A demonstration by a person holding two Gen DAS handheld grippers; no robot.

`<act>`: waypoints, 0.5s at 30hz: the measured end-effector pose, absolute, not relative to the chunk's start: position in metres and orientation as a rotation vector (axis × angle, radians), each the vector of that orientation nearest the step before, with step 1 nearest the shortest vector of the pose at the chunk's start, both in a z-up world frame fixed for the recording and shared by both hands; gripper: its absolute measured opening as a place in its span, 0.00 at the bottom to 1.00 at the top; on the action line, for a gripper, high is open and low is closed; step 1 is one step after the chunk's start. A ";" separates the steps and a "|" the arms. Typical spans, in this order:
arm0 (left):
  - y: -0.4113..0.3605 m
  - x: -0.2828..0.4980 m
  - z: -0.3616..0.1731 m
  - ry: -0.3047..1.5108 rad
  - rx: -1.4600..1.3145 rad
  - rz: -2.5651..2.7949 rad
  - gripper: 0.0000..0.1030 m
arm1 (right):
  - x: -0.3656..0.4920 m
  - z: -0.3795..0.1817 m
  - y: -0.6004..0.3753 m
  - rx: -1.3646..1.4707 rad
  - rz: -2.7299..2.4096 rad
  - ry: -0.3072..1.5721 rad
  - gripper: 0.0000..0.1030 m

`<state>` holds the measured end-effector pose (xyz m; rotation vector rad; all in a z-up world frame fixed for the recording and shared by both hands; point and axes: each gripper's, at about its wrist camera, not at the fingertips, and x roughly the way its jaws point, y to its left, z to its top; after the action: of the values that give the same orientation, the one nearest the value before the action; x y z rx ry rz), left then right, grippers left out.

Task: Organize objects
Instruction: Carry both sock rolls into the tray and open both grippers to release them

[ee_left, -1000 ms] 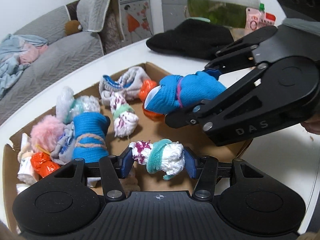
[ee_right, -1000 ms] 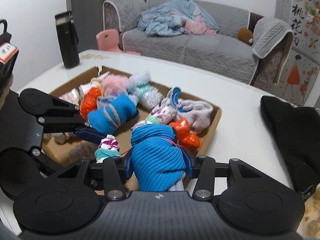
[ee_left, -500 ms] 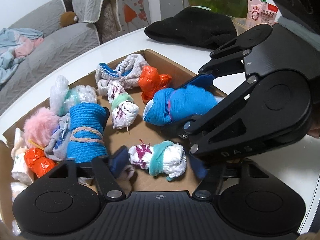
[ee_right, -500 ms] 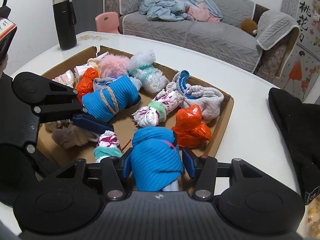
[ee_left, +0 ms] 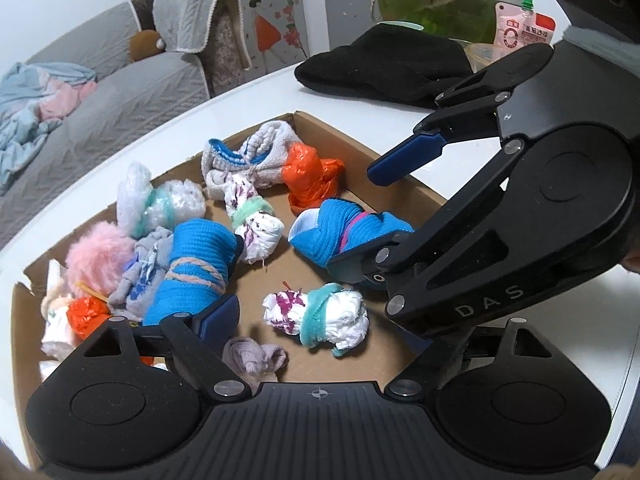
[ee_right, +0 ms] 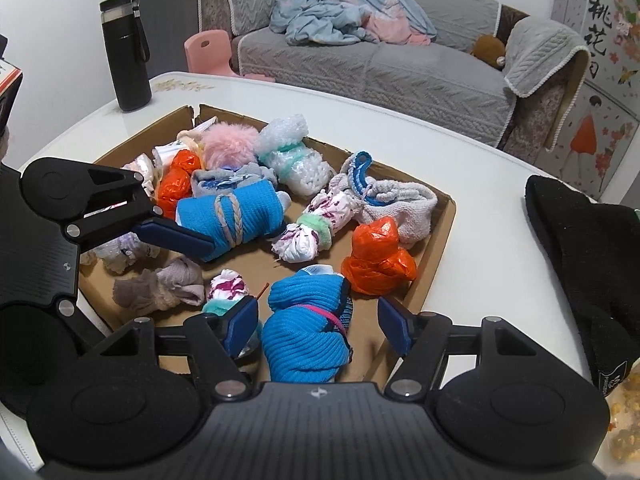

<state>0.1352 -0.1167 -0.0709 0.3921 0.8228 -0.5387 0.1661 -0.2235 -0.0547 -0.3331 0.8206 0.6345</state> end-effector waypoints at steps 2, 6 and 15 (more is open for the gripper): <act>-0.117 0.134 -0.068 0.822 0.402 -0.548 0.86 | 0.166 -0.053 -0.224 -0.336 0.639 0.824 0.63; -0.118 0.130 -0.063 0.805 0.434 -0.564 0.88 | 0.164 -0.049 -0.225 -0.352 0.661 0.822 0.64; -0.113 0.120 -0.054 0.792 0.509 -0.594 0.93 | 0.155 -0.042 -0.225 -0.455 0.751 0.835 0.69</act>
<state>0.1203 -0.1133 -0.0544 0.5090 0.7918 -0.5938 0.1550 -0.2250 -0.0417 -0.4554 0.8353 0.7512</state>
